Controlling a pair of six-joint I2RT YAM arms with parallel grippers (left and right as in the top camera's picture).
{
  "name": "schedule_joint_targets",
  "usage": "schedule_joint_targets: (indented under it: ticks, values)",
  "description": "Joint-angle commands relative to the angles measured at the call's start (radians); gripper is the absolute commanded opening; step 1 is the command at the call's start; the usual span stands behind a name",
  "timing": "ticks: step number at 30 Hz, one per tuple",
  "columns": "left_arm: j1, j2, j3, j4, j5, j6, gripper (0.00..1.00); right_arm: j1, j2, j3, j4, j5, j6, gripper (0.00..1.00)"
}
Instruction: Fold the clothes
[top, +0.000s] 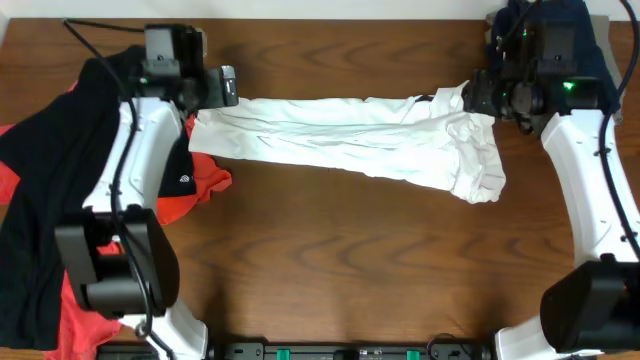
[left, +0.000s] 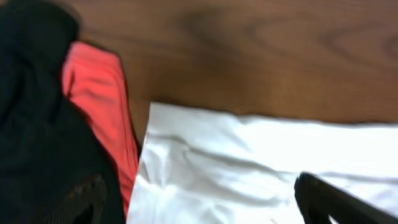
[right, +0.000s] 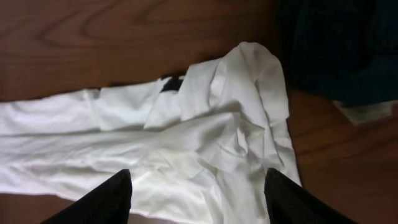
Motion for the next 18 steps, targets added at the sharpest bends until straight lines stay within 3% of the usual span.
schedule_joint_targets:
  ticks: [1, 6, 18]
  values:
    - [0.049, 0.133, 0.110, -0.113, 0.138, 0.134, 0.98, 0.019, 0.003, 0.008, -0.036, 0.000, -0.033, 0.67]
    - [0.066, 0.297, 0.257, -0.273, 0.154, 0.248, 0.98, 0.021, 0.003, 0.008, -0.058, 0.000, -0.033, 0.67]
    - [0.064, 0.346, 0.262, -0.274, 0.140, 0.331, 0.98, 0.021, 0.003, 0.008, -0.072, 0.000, -0.033, 0.68]
